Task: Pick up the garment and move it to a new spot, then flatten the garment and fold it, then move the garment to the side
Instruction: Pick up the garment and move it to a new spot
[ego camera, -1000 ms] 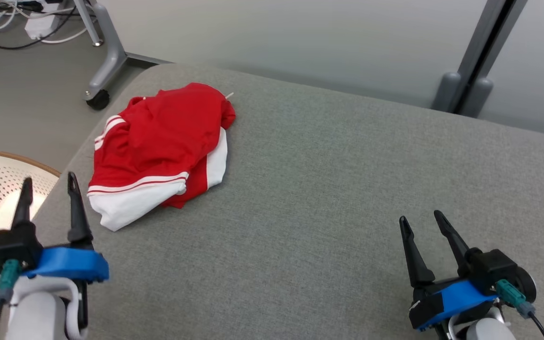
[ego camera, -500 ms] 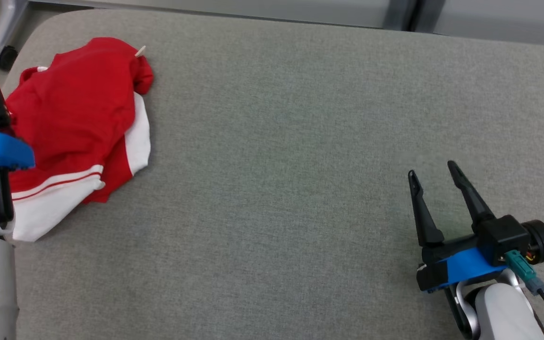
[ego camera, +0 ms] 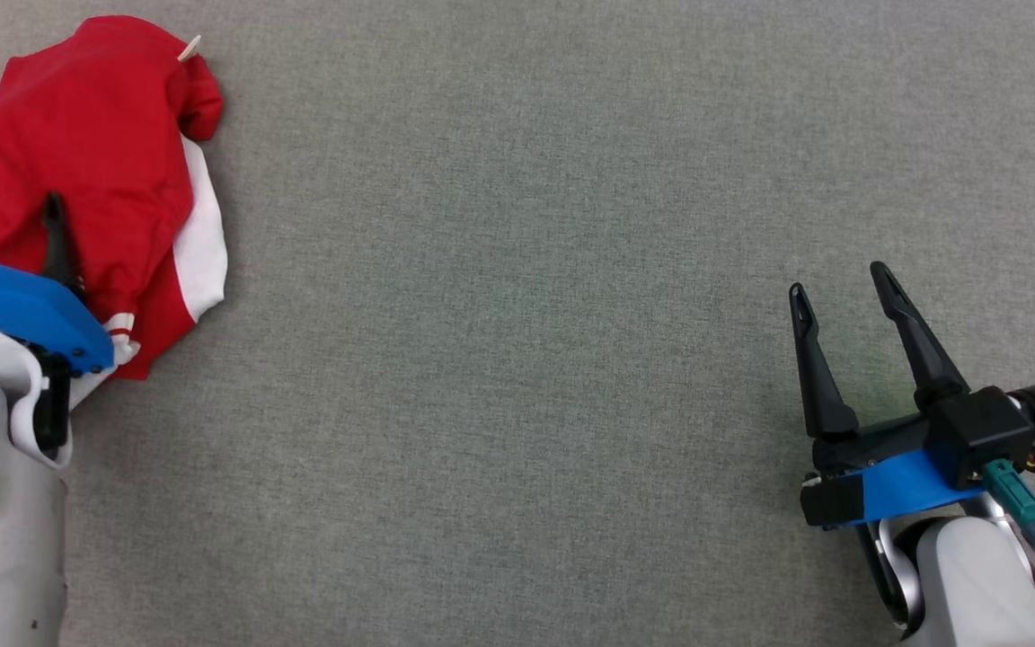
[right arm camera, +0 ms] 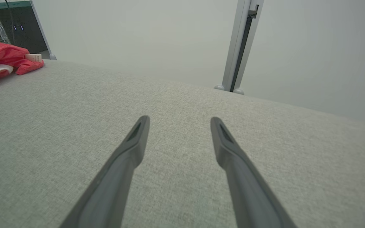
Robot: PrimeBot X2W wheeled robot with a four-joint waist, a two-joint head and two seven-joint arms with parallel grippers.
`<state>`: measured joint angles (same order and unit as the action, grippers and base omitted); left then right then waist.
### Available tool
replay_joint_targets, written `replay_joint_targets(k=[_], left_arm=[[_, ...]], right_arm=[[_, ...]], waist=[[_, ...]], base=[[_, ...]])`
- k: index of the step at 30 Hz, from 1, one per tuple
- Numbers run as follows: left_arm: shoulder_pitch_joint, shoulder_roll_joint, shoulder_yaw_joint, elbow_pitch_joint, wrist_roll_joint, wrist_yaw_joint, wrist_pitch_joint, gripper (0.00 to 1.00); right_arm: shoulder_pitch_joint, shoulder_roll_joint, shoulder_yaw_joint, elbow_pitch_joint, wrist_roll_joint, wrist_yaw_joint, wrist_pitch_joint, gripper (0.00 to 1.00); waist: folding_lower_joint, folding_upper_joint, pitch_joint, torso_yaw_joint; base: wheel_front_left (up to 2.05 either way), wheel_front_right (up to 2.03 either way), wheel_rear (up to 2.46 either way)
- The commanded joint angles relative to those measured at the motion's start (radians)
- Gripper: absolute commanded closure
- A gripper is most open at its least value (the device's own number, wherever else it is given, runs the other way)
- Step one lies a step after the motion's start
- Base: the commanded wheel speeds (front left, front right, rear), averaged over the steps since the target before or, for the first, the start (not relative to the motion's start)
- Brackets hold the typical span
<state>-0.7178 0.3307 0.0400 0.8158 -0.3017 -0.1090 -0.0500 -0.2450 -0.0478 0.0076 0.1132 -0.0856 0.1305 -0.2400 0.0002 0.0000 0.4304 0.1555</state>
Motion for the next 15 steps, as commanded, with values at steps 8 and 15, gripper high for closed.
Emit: replay_joint_targets(k=[8, 15], left_arm=[[-0.01, -0.021, -0.038, 0.13, -0.053, -0.018, 0.072, 0.71], [-0.03, 0.017, -0.066, 0.151, -0.059, -0.023, -0.028, 1.0]], right_arm=[[-0.01, -0.005, 0.012, 0.002, 0.001, 0.0, 0.001, 0.0], [0.004, -0.005, 0.025, 0.02, 0.024, 0.0, -0.007, 0.0]], waist=[[-0.0002, 0.0, -0.019, 0.0], [-0.0002, 0.0, -0.071, -0.024]], base=[[0.0, 0.0, 0.0], [0.0, 0.0, 0.0]])
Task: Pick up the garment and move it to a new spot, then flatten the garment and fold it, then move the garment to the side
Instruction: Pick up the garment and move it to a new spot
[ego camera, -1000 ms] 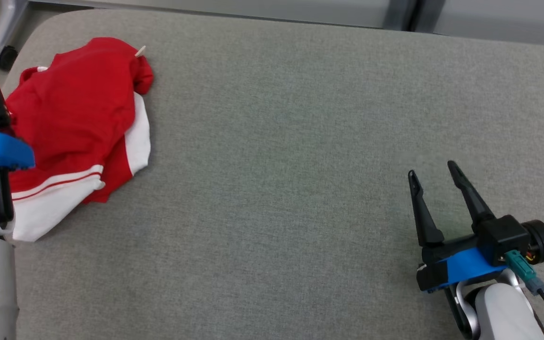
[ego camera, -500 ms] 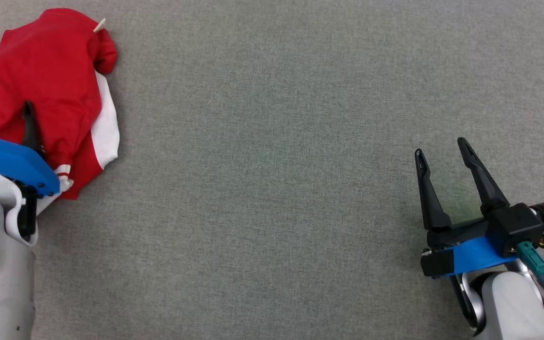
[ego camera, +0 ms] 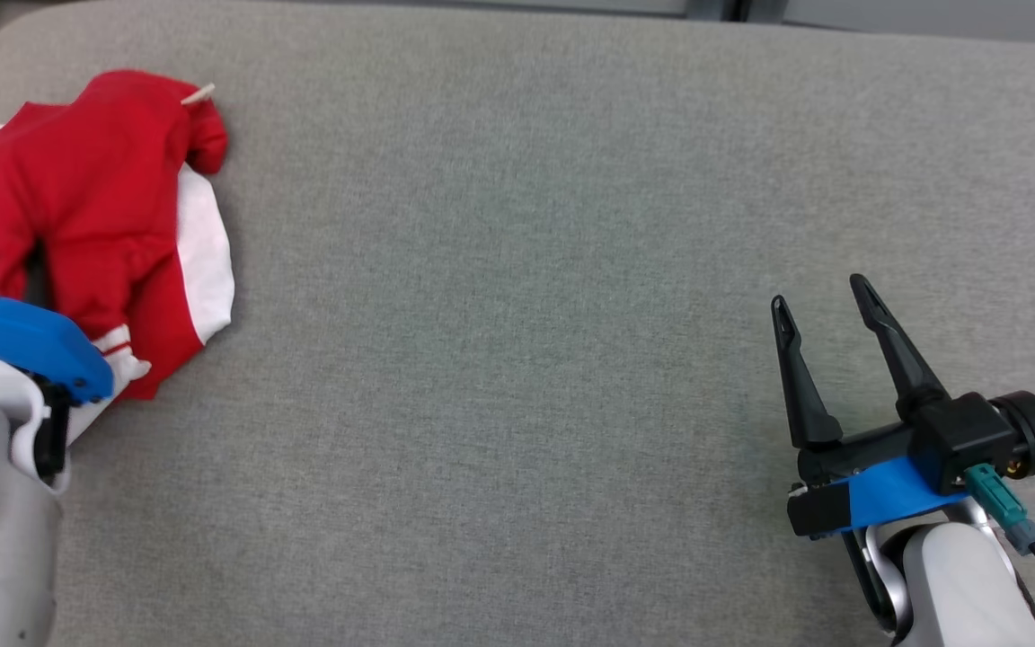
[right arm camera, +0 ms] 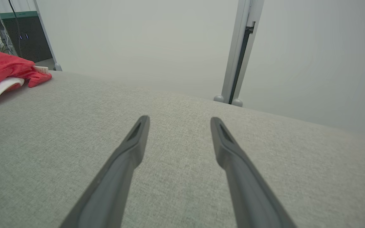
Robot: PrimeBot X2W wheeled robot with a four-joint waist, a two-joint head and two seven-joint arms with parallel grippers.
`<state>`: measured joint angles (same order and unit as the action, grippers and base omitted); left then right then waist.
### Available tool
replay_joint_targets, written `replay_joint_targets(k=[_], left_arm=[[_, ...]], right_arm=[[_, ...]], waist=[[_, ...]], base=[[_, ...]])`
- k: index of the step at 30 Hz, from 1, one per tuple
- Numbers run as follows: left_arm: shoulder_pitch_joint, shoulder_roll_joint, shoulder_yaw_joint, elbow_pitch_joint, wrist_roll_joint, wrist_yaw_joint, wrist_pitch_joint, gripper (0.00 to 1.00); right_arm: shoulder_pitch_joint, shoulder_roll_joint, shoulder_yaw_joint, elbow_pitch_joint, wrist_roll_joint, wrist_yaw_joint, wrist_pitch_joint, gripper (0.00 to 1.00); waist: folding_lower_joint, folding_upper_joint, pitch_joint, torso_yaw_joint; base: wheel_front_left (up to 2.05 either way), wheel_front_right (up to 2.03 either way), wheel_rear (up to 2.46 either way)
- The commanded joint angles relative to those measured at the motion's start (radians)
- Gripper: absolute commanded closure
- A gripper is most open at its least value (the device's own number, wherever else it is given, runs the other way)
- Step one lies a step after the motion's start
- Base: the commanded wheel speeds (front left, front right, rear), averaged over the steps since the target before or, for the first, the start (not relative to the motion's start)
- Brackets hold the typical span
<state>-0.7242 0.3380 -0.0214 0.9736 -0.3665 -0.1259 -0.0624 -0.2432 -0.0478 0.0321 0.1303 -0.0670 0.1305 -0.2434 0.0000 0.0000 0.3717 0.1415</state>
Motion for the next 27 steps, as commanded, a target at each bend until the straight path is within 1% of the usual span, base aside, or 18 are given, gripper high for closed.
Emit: replay_joint_targets(k=[1, 4, 5, 7, 10, 14, 18, 24, 27], left_arm=[[-0.03, 0.022, -0.012, -0.017, 0.019, -0.005, -0.049, 1.0], [-0.04, 0.035, -0.02, -0.042, 0.04, 0.01, -0.125, 1.0], [-0.048, 0.05, -0.025, -0.055, 0.051, 0.014, -0.145, 1.0], [-0.067, 0.064, -0.03, -0.085, 0.062, 0.019, -0.17, 1.0], [-0.092, 0.07, -0.041, -0.161, 0.082, 0.025, -0.19, 1.0], [-0.118, 0.077, -0.066, -0.298, 0.116, 0.037, -0.196, 1.0], [-0.139, 0.08, -0.094, -0.457, 0.135, 0.04, -0.166, 1.0], [-0.151, 0.069, -0.127, -0.697, 0.133, 0.046, -0.067, 1.0], [-0.151, 0.059, -0.148, -0.791, 0.128, 0.041, -0.014, 1.0]], right_arm=[[0.006, -0.005, 0.001, 0.007, 0.01, 0.0, -0.006, 0.0], [0.014, -0.005, 0.002, 0.02, 0.023, 0.0, -0.012, 0.0], [0.017, -0.005, 0.005, 0.023, 0.03, 0.0, -0.015, 0.0], [0.021, -0.005, 0.009, 0.026, 0.043, 0.0, -0.016, 0.0], [0.027, -0.005, 0.012, 0.037, 0.061, 0.0, -0.02, 0.0], [0.032, -0.004, 0.016, 0.049, 0.086, 0.0, -0.023, 0.0], [0.037, -0.005, 0.021, 0.039, 0.12, 0.0, -0.023, 0.0], [0.047, -0.004, 0.034, 0.031, 0.163, 0.0, -0.023, 0.0], [0.051, -0.004, 0.036, 0.025, 0.179, 0.0, -0.023, 0.0]], waist=[[0.0, 0.0, -0.023, -0.015], [0.0, 0.0, -0.053, -0.028], [0.0, 0.0, -0.064, -0.033], [0.0, 0.0, -0.08, -0.044], [0.0, 0.0, -0.103, -0.061], [0.0, 0.0, -0.126, -0.091], [0.0, 0.0, -0.142, -0.136], [0.0, 0.0, -0.152, -0.234], [0.0, 0.0, -0.15, -0.284]], base=[[0.0, 0.0, 0.0], [0.0, 0.0, 0.0], [0.0, 0.0, 0.0], [0.0, 0.0, 0.0], [0.0, 0.0, 0.0], [0.0, 0.0, 0.0], [0.0, 0.0, 0.0], [0.0, 0.0, 0.0], [0.0, 0.0, 0.0]])
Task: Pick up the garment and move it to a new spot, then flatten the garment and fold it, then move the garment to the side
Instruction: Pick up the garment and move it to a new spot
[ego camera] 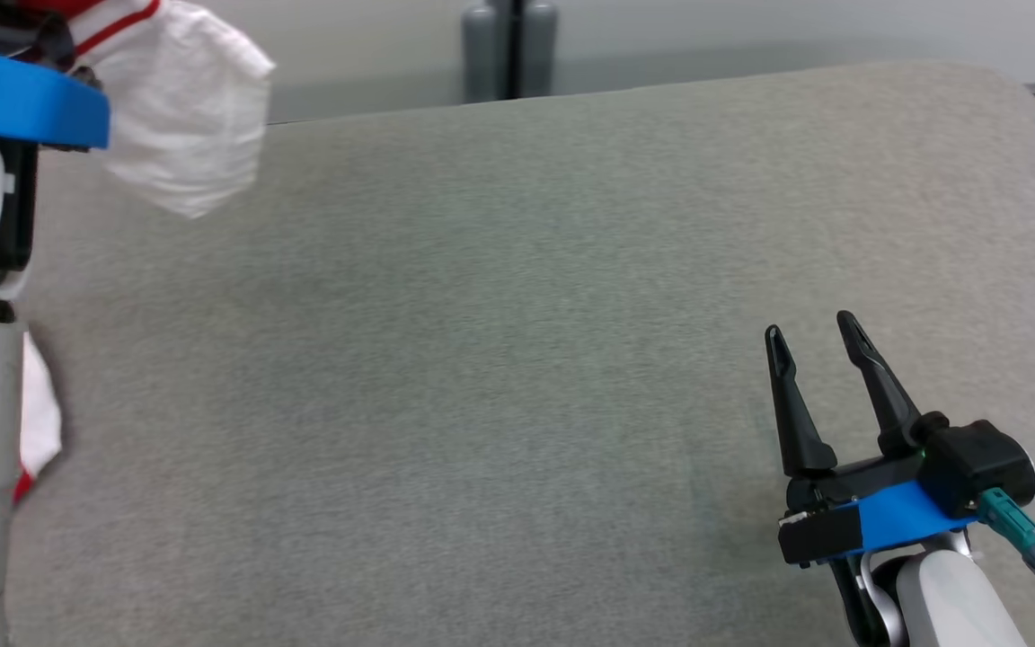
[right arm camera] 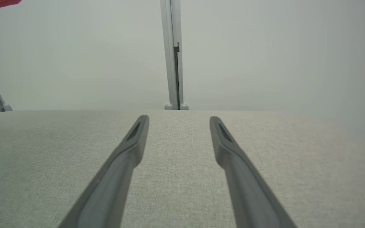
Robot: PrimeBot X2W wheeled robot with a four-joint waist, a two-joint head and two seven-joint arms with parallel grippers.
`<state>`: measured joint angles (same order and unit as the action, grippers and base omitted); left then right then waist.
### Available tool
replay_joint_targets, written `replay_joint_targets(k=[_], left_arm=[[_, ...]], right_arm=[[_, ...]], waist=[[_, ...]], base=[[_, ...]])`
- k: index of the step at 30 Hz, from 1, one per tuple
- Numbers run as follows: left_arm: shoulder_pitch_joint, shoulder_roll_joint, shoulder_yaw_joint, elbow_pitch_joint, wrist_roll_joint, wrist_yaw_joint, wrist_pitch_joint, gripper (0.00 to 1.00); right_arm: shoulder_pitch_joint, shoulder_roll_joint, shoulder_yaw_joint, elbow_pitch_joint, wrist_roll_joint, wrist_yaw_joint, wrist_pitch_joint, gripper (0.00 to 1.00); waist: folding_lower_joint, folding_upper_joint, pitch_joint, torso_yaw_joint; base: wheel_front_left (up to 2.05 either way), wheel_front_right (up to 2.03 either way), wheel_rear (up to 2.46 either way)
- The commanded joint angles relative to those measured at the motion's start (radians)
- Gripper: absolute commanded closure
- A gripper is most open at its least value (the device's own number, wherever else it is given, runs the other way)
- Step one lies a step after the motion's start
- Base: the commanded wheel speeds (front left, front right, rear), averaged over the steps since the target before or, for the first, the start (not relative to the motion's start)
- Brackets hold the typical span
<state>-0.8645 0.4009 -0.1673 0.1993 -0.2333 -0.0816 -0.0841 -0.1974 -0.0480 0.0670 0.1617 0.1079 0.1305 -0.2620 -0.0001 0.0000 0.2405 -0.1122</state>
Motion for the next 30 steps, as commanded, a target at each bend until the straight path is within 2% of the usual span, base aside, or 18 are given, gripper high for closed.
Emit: replay_joint_targets(k=[1, 6, 13, 22, 28, 29, 30], left_arm=[[-0.011, -0.009, -0.013, -0.041, -0.004, -0.003, 0.021, 1.0], [0.023, -0.036, -0.066, -0.107, -0.009, -0.01, 0.065, 1.0], [0.131, -0.091, -0.149, -0.063, -0.021, -0.013, 0.051, 1.0], [0.339, -0.176, -0.275, 0.099, -0.036, -0.021, -0.019, 1.0], [0.397, -0.227, -0.382, 0.25, -0.039, -0.04, -0.067, 1.0], [0.4, -0.235, -0.395, 0.271, -0.041, -0.042, -0.075, 0.78], [0.396, -0.241, -0.406, 0.287, -0.043, -0.042, -0.09, 0.0]], right_arm=[[0.007, -0.004, 0.0, -0.006, 0.01, 0.0, -0.004, 0.0], [0.007, -0.004, 0.003, -0.01, 0.026, 0.0, -0.004, 0.0], [0.008, -0.004, -0.005, -0.017, 0.026, 0.0, -0.004, 0.0], [0.011, -0.004, -0.009, -0.019, 0.017, 0.0, -0.004, 0.0], [0.009, -0.004, -0.004, -0.011, 0.01, 0.0, -0.004, 0.0], [0.008, -0.004, -0.005, -0.012, 0.01, 0.0, -0.004, 0.0], [0.008, -0.004, -0.006, -0.01, 0.009, 0.0, -0.004, 0.0]], waist=[[0.0001, 0.0, -0.018, -0.046], [0.0001, 0.0, -0.008, -0.111], [0.0001, 0.0, -0.004, -0.16], [0.0001, 0.0, 0.0, -0.153], [0.0001, 0.0, -0.004, -0.127], [0.0001, 0.0, -0.006, -0.122], [0.0001, 0.0, -0.008, -0.118]], base=[[0.0, 0.0, 0.0], [0.0, 0.0, 0.0], [0.0, 0.0, 0.0], [0.0, 0.0, 0.0], [0.0, 0.0, 0.0], [0.0, 0.0, 0.0], [0.0, 0.0, 0.0]])
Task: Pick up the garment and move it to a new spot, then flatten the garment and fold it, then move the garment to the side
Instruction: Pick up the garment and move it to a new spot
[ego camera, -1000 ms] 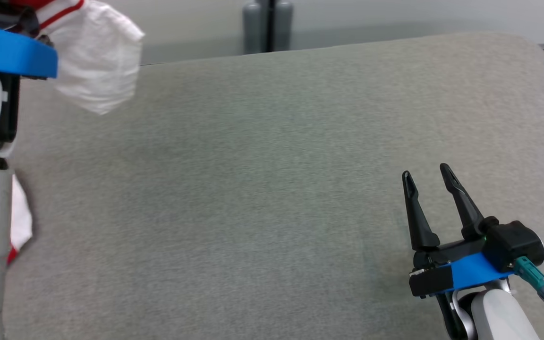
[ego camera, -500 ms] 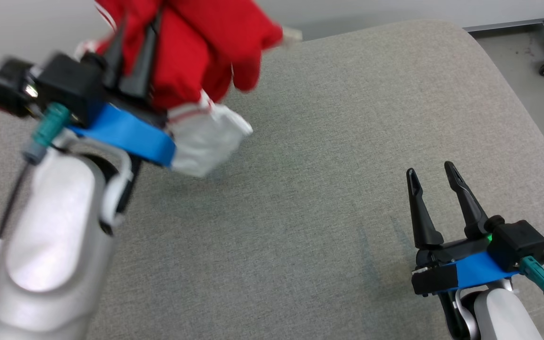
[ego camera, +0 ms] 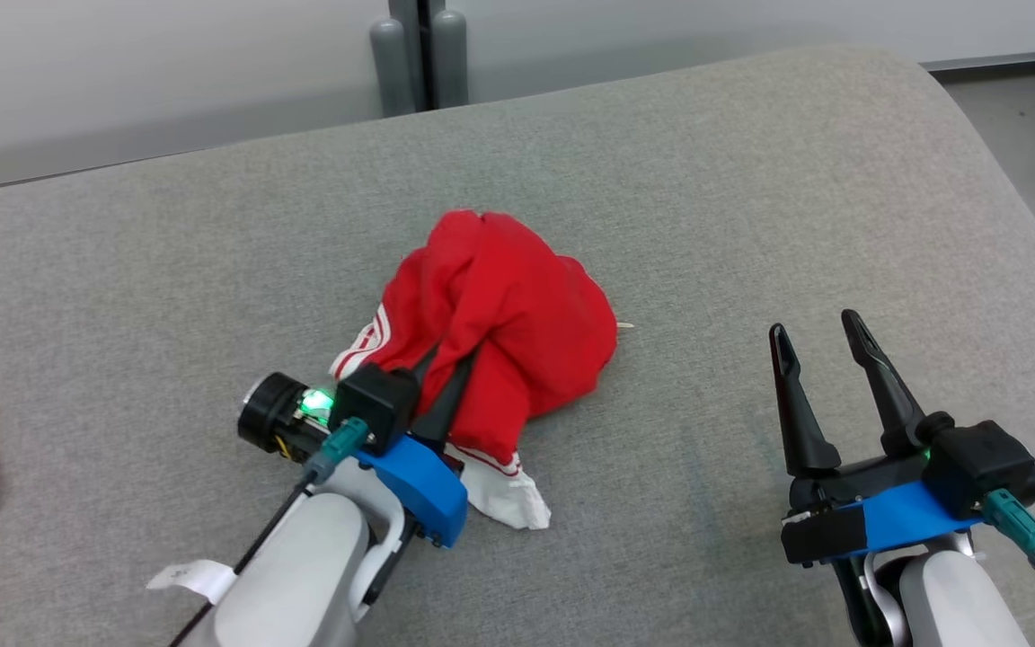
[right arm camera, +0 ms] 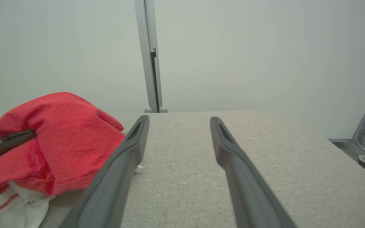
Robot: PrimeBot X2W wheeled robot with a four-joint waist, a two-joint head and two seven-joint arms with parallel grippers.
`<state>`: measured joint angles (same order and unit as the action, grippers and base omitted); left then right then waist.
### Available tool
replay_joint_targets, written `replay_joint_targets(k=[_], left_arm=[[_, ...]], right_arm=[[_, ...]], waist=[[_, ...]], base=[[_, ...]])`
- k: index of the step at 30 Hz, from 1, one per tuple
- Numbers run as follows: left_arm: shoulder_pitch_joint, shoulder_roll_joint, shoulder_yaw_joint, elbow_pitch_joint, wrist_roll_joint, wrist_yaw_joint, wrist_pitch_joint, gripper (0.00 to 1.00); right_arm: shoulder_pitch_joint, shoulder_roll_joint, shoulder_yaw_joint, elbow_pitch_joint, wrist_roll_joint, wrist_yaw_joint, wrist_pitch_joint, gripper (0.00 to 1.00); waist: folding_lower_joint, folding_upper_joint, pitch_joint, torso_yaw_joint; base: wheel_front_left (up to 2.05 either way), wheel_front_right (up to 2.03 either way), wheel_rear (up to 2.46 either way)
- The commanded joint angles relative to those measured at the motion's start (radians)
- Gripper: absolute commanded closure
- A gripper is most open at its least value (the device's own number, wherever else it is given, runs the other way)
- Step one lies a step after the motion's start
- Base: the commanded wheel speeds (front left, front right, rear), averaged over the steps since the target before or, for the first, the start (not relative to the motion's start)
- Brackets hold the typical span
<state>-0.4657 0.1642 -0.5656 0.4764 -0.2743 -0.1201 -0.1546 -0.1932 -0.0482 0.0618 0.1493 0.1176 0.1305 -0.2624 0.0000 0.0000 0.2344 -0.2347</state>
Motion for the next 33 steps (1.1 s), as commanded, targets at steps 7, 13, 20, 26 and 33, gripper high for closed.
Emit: replay_joint_targets(k=[7, 13, 20, 26, 33], left_arm=[[-0.037, -0.034, -0.004, 0.021, -0.005, 0.011, -0.097, 0.0], [-0.004, -0.008, 0.065, -0.039, -0.011, 0.054, -0.11, 0.0], [0.107, 0.039, 0.205, -0.158, -0.013, 0.104, -0.111, 0.0], [0.211, 0.056, 0.328, -0.23, -0.009, 0.131, -0.112, 0.0], [0.32, 0.046, 0.448, -0.291, 0.007, 0.12, -0.111, 0.0]], right_arm=[[0.018, -0.004, -0.005, 0.017, -0.005, 0.0, -0.004, 0.0], [0.032, -0.004, -0.007, 0.023, -0.001, 0.0, -0.004, 0.0], [0.051, -0.004, -0.014, 0.034, -0.005, 0.0, -0.004, 0.0], [0.062, -0.004, -0.026, 0.044, -0.007, 0.0, -0.004, 0.0], [0.079, -0.004, -0.035, 0.056, -0.009, 0.0, -0.004, 0.0]], waist=[[0.0, 0.0, -0.037, 0.047], [0.0, 0.0, -0.067, 0.083], [0.0, 0.0, -0.107, 0.141], [0.0, 0.0, -0.133, 0.192], [0.0, 0.0, -0.161, 0.231]], base=[[0.0, 0.0, 0.0], [0.0, 0.0, 0.0], [0.0, 0.0, 0.0], [0.0, 0.0, 0.0], [0.0, 0.0, 0.0]])
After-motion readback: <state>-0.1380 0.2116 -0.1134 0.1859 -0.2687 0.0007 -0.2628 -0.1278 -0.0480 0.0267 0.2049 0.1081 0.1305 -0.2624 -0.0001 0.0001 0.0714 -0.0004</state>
